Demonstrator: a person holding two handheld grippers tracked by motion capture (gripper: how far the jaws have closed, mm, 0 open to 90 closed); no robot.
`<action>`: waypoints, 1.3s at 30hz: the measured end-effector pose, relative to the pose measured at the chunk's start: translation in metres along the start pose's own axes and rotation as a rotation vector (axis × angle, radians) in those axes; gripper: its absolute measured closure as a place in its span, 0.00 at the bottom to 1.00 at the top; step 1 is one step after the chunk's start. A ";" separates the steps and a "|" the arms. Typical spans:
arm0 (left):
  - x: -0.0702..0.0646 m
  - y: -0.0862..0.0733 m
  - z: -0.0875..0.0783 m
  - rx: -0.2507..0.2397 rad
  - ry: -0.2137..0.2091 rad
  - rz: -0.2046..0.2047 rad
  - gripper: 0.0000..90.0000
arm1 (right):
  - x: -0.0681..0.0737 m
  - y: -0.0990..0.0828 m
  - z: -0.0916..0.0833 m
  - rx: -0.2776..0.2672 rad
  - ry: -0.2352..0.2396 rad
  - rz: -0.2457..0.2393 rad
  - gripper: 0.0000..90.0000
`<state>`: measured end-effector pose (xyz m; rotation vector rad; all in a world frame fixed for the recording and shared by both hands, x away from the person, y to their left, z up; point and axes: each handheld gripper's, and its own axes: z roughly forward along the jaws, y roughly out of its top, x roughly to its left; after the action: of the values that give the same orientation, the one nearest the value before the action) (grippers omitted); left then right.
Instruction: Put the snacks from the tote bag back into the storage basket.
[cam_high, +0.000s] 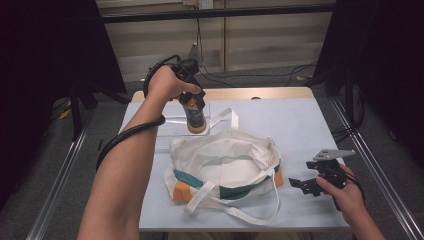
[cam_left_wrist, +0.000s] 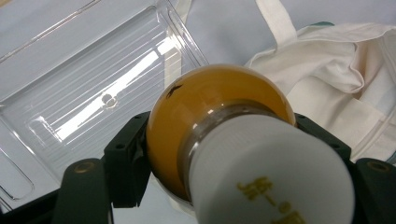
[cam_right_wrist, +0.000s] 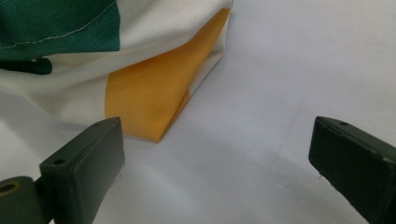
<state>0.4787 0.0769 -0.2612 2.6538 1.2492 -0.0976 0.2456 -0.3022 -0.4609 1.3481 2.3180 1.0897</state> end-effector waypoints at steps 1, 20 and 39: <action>0.000 0.000 0.000 0.001 -0.005 0.002 0.33 | 0.000 0.000 0.000 0.000 -0.001 0.000 0.04; 0.005 0.004 0.008 0.009 0.008 -0.008 0.33 | -0.001 0.000 0.000 0.000 -0.001 0.000 0.04; 0.006 0.007 0.020 0.007 0.023 0.014 0.33 | -0.001 -0.001 0.001 0.003 0.003 -0.005 0.04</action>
<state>0.4886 0.0724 -0.2804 2.6768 1.2390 -0.0703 0.2464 -0.3031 -0.4621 1.3425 2.3245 1.0882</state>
